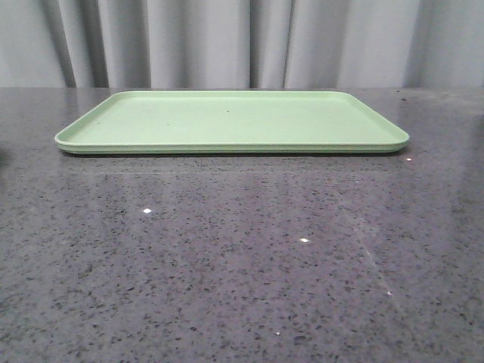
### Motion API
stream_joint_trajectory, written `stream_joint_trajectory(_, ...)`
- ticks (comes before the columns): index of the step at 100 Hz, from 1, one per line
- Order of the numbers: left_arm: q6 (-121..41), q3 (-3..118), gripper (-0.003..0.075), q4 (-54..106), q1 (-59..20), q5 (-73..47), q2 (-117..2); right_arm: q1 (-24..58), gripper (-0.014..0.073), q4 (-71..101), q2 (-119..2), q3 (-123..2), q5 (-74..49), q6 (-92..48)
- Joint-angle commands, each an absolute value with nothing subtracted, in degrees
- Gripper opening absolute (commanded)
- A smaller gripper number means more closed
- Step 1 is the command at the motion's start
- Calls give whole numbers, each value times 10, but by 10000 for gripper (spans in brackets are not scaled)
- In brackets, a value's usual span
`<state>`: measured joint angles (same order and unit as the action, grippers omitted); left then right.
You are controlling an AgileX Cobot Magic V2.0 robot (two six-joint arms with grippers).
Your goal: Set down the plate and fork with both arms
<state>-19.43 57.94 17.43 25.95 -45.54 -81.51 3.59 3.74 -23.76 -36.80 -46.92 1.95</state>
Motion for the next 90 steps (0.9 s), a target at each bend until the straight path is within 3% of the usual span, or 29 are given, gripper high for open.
stream_joint_trajectory(1, -196, 598, 586, 189, 260, -437, -803, 33, 438, 37, -247, -387, -428, 16)
stream_joint_trajectory(49, -197, 598, 581, 189, 260, -443, -834, 33, 438, 37, -247, -387, -428, 16)
stream_joint_trajectory(90, -197, 597, 417, 189, 260, -476, -834, 33, 438, 37, -247, -387, -424, 16)
